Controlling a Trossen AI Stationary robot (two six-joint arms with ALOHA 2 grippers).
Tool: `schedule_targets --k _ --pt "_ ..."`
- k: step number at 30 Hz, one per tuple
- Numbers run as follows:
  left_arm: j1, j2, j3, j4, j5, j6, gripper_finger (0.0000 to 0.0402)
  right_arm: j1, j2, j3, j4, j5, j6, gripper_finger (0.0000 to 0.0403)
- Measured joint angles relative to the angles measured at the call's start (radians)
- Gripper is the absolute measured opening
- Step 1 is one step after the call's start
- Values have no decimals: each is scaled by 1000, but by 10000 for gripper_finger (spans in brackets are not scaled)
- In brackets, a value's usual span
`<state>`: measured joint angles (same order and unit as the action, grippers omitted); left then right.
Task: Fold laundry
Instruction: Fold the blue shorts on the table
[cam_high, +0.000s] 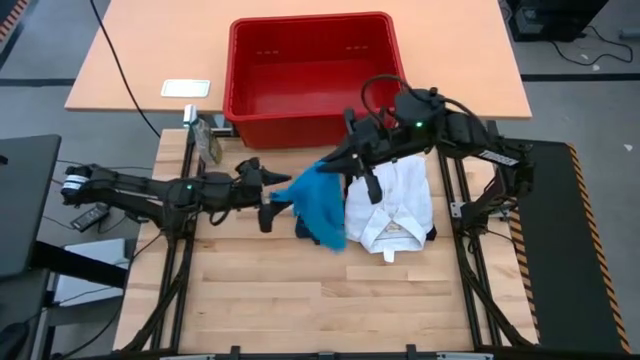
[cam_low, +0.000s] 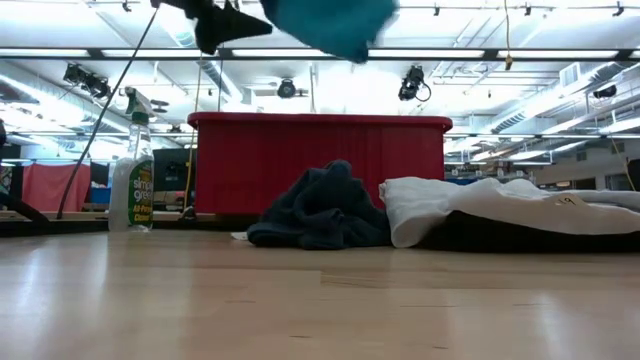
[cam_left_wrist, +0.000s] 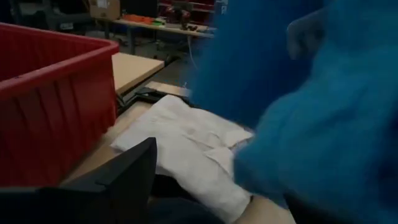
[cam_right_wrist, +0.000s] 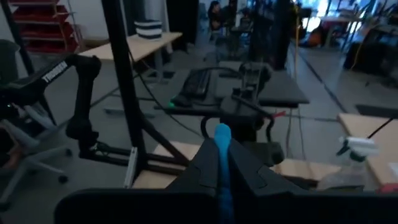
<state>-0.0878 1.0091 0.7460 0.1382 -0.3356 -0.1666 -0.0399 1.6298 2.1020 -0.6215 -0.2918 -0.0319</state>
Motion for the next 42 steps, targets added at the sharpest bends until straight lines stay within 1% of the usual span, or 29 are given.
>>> schedule_targets --k 5,9,12,15,20,22,23,24,27,29,32,34,36,38,40,42 --pt "14 46 0 52 5 -2 312 0 3 -2 -9 -20 14 15" --pt "5 51 0 135 133 51 302 0 1 -1 -45 -20 15 15" --pt "-12 46 0 174 143 75 273 0 3 -2 -71 -19 14 15" --pt "-17 44 0 182 141 105 220 0 2 -2 -73 -19 13 15" --pt "-17 44 0 171 140 103 103 -4 2 -2 -78 -8 12 15" --pt "-17 44 0 157 140 81 52 -6 2 -2 -81 42 13 15" --pt "-17 40 0 152 140 45 28 -7 2 -2 -88 85 18 15" --pt "-17 31 0 145 140 -13 17 -8 2 -2 -96 133 31 15" --pt "-17 -3 5 132 115 -236 18 -8 3 -9 -104 290 114 15" --pt "-24 -36 19 56 102 -355 21 -8 3 -35 -104 375 178 17" --pt "-48 -76 61 -98 92 -478 19 2 7 -97 -109 491 287 16" --pt "-78 -85 95 -164 56 -534 16 15 8 -144 -105 563 366 15" --pt "-107 -83 125 -207 -1 -581 15 27 6 -196 -62 583 407 15" --pt "-125 -72 152 -232 -51 -620 14 45 6 -255 5 569 418 16" --pt "-123 -60 167 -239 -74 -654 14 68 6 -313 69 548 419 18" --pt "-114 -58 167 -263 -78 -691 13 93 7 -367 125 548 425 18"
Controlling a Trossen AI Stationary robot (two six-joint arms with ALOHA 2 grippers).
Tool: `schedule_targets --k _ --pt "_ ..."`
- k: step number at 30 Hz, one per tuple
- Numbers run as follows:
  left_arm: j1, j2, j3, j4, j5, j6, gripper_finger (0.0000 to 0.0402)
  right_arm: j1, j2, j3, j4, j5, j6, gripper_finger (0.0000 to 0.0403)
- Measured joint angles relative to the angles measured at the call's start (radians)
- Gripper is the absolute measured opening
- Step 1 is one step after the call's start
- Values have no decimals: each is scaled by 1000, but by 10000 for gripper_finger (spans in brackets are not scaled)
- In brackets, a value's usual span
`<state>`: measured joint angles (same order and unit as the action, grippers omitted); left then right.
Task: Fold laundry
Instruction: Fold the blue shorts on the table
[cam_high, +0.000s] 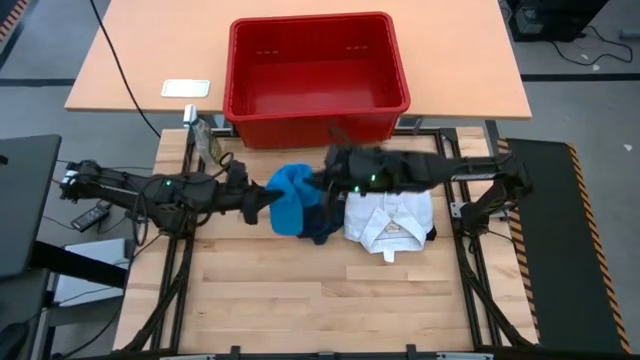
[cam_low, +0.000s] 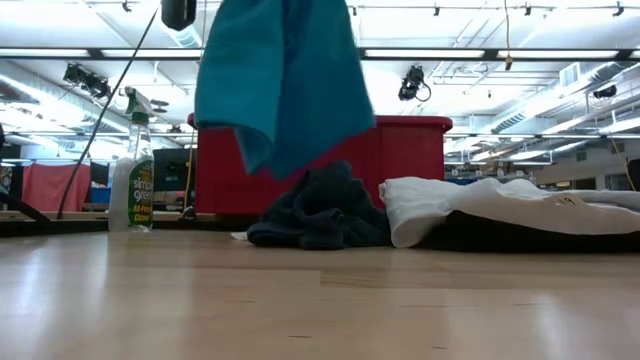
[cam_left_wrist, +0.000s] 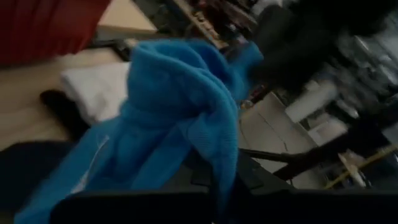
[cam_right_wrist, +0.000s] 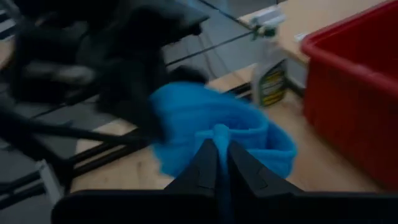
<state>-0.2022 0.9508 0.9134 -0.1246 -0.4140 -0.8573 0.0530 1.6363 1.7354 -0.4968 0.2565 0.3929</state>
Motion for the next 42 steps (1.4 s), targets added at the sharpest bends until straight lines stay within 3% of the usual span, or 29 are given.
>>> schedule_targets --k 7,12,16,19,21,26,28,31,36,39,42 --pt "10 2 -6 -249 -10 -159 13 84 0 -190 184 156 96 18" --pt "-4 31 -6 -259 -7 -172 29 124 0 -337 459 188 112 18" --pt "-13 55 -5 -293 36 -164 41 135 0 -416 546 203 207 18" --pt "-23 67 -5 -333 140 -115 40 150 0 -458 572 195 259 19" --pt "-34 67 -7 -366 269 -29 34 162 0 -478 587 149 263 19" --pt "-98 56 -6 -366 691 21 15 190 -2 -479 656 -179 365 19" --pt "-153 56 -6 -363 767 -12 14 211 -2 -478 696 -298 443 19" --pt "-241 59 -6 -364 741 -99 15 246 -3 -478 705 -381 541 20" --pt "-352 113 -5 -365 526 -271 17 258 -3 -477 573 -398 549 20" --pt "-381 179 -5 -374 439 -403 17 193 17 -477 444 -389 519 20" --pt "-394 259 -5 -429 397 -496 18 90 89 -477 437 -450 471 20"
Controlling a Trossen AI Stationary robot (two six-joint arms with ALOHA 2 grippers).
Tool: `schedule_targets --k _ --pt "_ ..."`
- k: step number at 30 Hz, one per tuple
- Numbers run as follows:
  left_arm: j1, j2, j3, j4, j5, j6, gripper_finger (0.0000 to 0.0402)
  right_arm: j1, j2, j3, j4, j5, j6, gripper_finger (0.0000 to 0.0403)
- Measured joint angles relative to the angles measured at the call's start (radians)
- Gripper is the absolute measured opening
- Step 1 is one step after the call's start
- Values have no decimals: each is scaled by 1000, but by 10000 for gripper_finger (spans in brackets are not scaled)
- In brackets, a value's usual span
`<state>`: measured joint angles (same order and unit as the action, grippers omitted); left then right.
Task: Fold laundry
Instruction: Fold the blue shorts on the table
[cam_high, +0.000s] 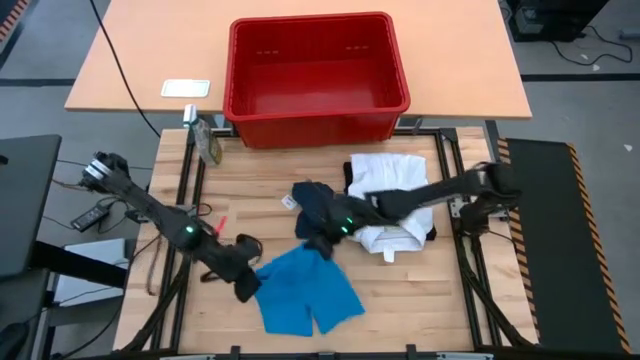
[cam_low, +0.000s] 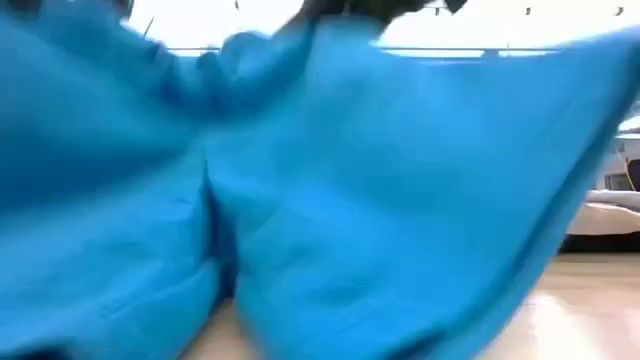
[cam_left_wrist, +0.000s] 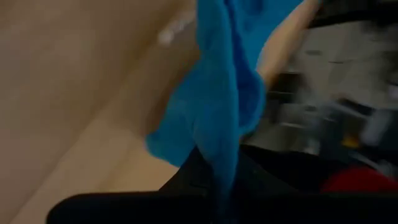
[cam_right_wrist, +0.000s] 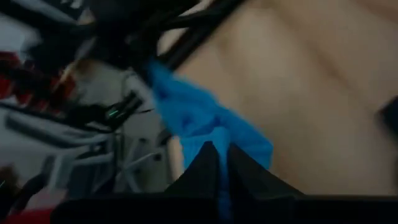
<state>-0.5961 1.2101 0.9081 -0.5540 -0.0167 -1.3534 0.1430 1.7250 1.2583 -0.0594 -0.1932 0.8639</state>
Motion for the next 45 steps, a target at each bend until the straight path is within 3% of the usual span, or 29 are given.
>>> schedule_targets --k 5,9,14,18,25,29,33,39,45 --pt "12 156 0 -232 -15 -127 18 -141 173 0 162 -34 -50 33" --pt "19 234 -1 -380 -8 -236 25 -199 254 0 220 -47 -58 81" --pt "-15 223 0 -368 -28 -349 62 -224 251 0 194 -64 -84 154" --pt "-71 199 0 -373 -55 -414 99 -221 171 1 126 35 -197 186" --pt "-104 148 0 -382 -61 -383 144 -200 46 1 -162 143 -381 168" --pt "-101 111 0 -417 -61 -369 152 -171 59 1 -262 146 -472 145" --pt "-80 58 0 -450 -72 -294 153 -167 132 1 -233 122 -548 129" --pt "-4 -57 0 -428 -171 -135 153 -225 294 1 -99 109 -569 119" --pt "22 -120 0 -430 -207 12 153 -297 418 112 -44 96 -602 119"
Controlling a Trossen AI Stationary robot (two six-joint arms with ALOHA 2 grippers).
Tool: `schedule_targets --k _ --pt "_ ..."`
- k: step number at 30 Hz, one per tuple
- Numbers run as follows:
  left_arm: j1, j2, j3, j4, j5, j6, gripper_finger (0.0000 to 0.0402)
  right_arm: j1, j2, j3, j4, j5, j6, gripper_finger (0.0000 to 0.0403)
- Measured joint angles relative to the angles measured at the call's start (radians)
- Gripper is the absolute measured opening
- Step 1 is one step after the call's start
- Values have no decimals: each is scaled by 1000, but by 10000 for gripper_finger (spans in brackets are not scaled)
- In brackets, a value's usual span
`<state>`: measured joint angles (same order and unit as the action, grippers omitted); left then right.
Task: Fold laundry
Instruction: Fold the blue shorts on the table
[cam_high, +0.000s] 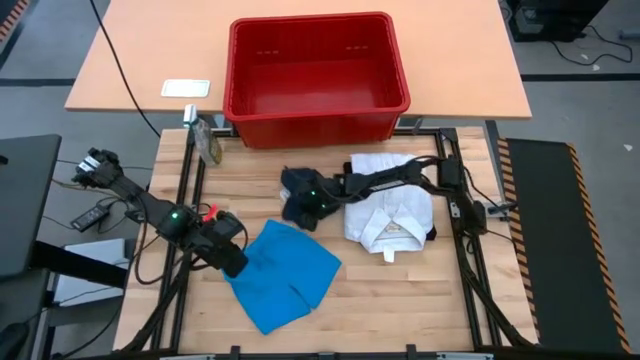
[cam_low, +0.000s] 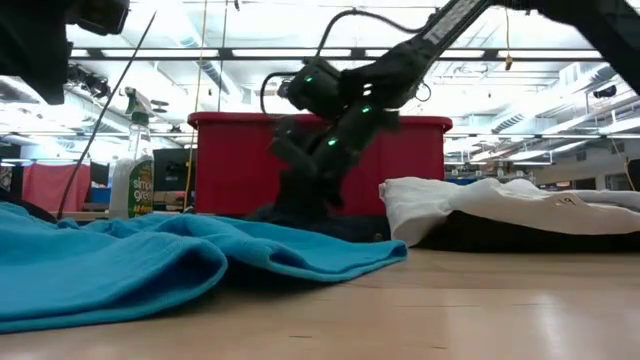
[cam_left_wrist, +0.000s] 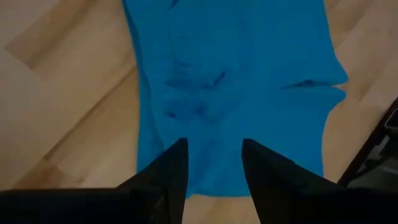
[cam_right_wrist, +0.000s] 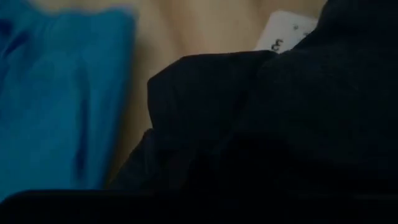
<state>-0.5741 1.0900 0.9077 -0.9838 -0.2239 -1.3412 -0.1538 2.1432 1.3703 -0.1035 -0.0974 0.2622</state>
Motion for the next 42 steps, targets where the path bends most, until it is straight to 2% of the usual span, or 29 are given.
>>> schedule_targets --k 2,6,8,10,12,14,18,20,25,29,32,36,39,42 --pt "0 -1 0 -2 0 38 153 -19 20 49 7 49 -32 119" --pt "-10 3 0 -5 -1 128 153 -44 6 134 59 214 -81 119" --pt "-15 3 0 -15 0 227 153 -51 -20 171 66 273 -86 119" --pt "-25 3 0 -35 0 376 153 -55 -40 202 66 287 -87 119" --pt "-36 3 0 -65 -1 524 153 -51 -55 225 61 279 -80 119" --pt "-42 3 0 -78 0 663 153 -40 -72 247 58 226 -40 119" --pt "-62 3 0 -84 1 860 153 -6 -96 280 26 -50 80 117" --pt "-76 3 0 -86 3 950 153 28 -104 281 -18 -134 119 111" --pt "-120 3 -66 -71 38 1176 159 170 -116 281 -99 -148 127 92" --pt "-155 4 -175 -6 103 1337 183 308 -116 281 -157 -20 -2 88" --pt "-163 30 -174 16 121 1356 209 394 -116 281 -183 99 -51 88" --pt "-161 55 -175 5 111 1357 243 453 -116 281 -137 174 -71 88" --pt "-164 68 -173 4 124 1355 260 463 -116 281 -80 188 13 88" --pt "-153 80 -148 33 193 1224 267 463 -116 281 -68 179 165 88"
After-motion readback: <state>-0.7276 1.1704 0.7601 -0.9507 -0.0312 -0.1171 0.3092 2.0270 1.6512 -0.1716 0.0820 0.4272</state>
